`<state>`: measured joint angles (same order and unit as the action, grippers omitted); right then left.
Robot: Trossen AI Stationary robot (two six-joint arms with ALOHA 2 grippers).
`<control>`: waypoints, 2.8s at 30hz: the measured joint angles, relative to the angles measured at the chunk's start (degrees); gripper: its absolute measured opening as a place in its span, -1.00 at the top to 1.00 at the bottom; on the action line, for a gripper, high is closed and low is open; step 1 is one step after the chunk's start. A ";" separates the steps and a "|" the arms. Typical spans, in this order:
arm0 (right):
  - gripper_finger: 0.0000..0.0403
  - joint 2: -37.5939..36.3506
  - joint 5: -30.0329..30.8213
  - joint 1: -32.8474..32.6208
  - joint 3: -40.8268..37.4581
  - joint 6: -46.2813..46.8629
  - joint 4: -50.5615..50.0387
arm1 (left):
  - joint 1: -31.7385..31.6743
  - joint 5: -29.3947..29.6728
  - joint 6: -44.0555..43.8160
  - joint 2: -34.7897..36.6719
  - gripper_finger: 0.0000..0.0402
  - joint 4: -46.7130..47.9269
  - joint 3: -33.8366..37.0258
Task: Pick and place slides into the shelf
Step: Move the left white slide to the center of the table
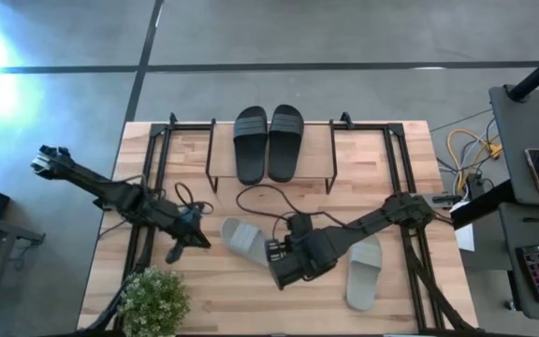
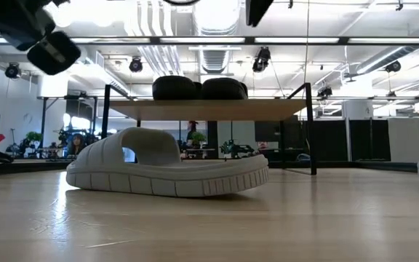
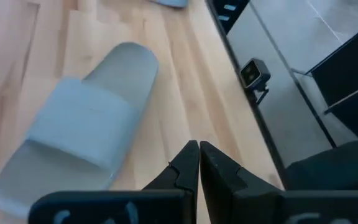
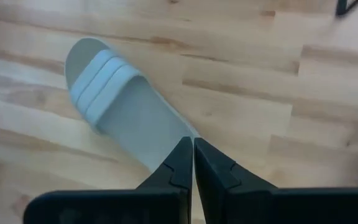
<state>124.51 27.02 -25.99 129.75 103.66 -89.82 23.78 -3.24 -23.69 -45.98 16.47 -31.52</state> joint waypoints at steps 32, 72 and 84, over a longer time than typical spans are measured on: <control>0.96 -0.62 -5.62 -2.50 -19.06 -7.12 20.83 | 4.49 13.06 1.42 -38.24 1.00 -12.43 -2.21; 0.96 -0.68 -8.80 -0.58 -37.72 -3.09 41.64 | -3.94 22.38 4.35 -11.89 1.00 7.13 -4.15; 0.96 -0.64 -7.30 3.72 -38.16 -16.55 55.09 | -3.62 23.32 4.50 -4.40 1.00 10.20 -4.03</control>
<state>123.87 19.72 -22.28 91.59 87.11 -34.73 20.17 20.07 -19.18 -50.38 26.67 -35.55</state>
